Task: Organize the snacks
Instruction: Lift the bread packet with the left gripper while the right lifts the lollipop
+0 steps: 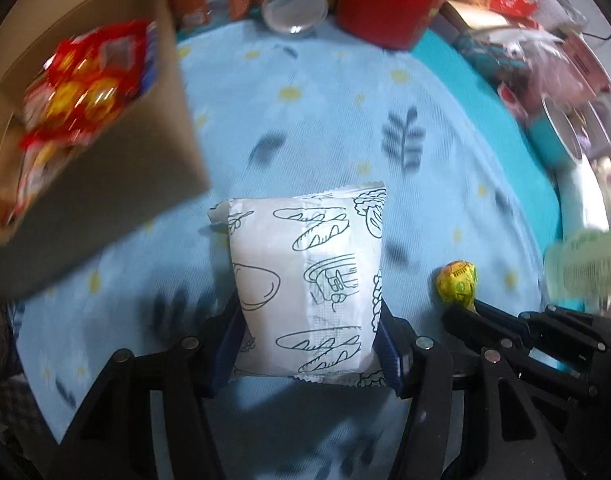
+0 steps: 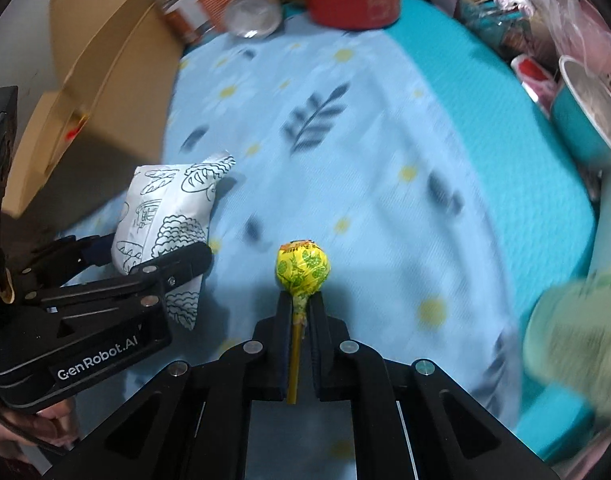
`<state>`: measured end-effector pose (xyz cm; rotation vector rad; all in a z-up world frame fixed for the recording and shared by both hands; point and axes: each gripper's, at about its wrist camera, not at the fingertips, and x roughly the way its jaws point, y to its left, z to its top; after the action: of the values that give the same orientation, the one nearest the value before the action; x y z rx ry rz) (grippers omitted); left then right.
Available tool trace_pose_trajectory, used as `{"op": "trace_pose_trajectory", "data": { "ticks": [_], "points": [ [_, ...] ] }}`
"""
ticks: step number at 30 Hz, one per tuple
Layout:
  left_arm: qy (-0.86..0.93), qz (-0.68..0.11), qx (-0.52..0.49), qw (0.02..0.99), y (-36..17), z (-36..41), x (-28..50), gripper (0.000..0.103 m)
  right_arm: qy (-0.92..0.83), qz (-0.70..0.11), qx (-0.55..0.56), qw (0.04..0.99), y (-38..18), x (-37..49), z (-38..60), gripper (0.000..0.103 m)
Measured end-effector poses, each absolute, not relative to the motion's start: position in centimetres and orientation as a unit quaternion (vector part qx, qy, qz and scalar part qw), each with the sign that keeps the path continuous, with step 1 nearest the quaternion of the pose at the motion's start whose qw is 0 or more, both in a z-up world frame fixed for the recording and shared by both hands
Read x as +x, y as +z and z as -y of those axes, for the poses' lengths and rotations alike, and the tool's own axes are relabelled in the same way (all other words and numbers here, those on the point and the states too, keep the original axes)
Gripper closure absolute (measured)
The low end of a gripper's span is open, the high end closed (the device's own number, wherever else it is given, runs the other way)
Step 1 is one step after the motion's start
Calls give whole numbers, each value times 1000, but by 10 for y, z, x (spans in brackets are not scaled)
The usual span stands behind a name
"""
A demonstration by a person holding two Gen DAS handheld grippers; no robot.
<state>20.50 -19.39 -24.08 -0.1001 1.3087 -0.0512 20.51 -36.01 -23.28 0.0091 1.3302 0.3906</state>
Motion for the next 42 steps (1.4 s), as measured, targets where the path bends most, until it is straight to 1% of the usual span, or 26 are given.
{"op": "trace_pose_trajectory", "data": {
  "ticks": [6, 14, 20, 24, 26, 29, 31, 39, 40, 42],
  "points": [
    [-16, -621, -42, 782, -240, 177, 157, 44, 203, -624, -3, 755, -234, 162, 341, 95],
    [-7, -630, -28, 776, -242, 159, 110, 44, 228, -628, -33, 743, -238, 131, 314, 95],
    [-4, -630, -30, 776, -246, 147, 93, 44, 230, -620, -51, 749, -241, 127, 302, 95],
    [-1, -629, -14, 777, -249, 152, 93, 42, 227, -615, -46, 754, -238, 126, 302, 94],
    [0, -625, -4, 781, -251, 155, 92, 40, 227, -612, -44, 757, -237, 124, 302, 92],
    [-2, -622, -9, 783, -252, 156, 93, 38, 233, -609, -40, 757, -235, 122, 307, 80],
    [-2, -620, -7, 785, -253, 154, 91, 35, 236, -608, -46, 757, -234, 122, 301, 75],
    [-7, -614, -12, 789, -250, 142, 95, 34, 203, -604, -62, 768, -235, 130, 292, 75],
    [-8, -613, -11, 790, -250, 140, 94, 35, 202, -604, -60, 769, -234, 131, 295, 75],
    [-10, -609, -11, 793, -248, 139, 89, 43, 200, -602, -61, 770, -235, 134, 294, 75]
  ]
}}
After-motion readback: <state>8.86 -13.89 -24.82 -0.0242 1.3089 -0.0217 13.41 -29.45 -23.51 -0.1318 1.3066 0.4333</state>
